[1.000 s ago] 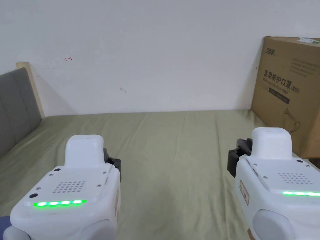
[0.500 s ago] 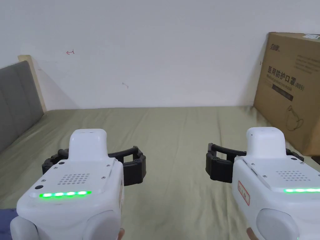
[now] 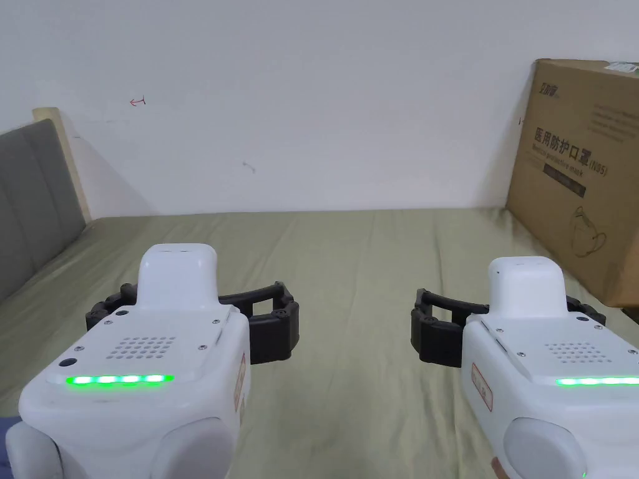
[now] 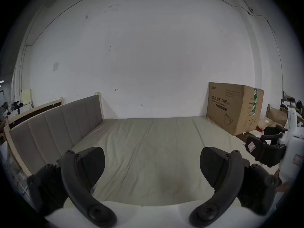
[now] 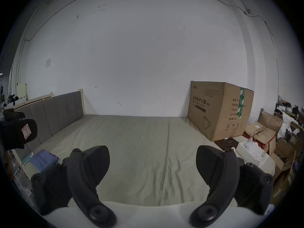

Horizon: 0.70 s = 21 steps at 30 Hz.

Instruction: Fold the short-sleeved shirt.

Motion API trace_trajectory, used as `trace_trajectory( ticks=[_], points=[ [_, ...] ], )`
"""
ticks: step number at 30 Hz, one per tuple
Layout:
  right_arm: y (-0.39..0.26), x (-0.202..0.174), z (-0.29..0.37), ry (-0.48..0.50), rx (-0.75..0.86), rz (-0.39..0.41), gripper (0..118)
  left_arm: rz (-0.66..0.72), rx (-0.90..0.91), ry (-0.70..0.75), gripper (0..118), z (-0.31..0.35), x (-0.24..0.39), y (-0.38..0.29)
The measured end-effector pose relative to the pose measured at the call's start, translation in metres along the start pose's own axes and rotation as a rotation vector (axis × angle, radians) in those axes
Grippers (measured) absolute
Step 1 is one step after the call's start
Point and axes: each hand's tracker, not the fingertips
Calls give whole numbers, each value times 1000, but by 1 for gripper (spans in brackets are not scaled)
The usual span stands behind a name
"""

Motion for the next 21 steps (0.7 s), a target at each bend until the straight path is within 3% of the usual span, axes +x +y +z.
trace_trajectory(
  ticks=[8, 17, 21],
  points=[
    [-1, -1, 1, -8, 0, 8, 108, -76, -33, 120, 116, 2, 14, -11],
    [-1, -4, 2, 1, 0, 17, 108, -23, -24, 13, 116, 2, 5, -15],
    [0, -4, 2, 1, 2, 18, 108, -41, 7, 76, 116, 5, 10, -15]
  ],
)
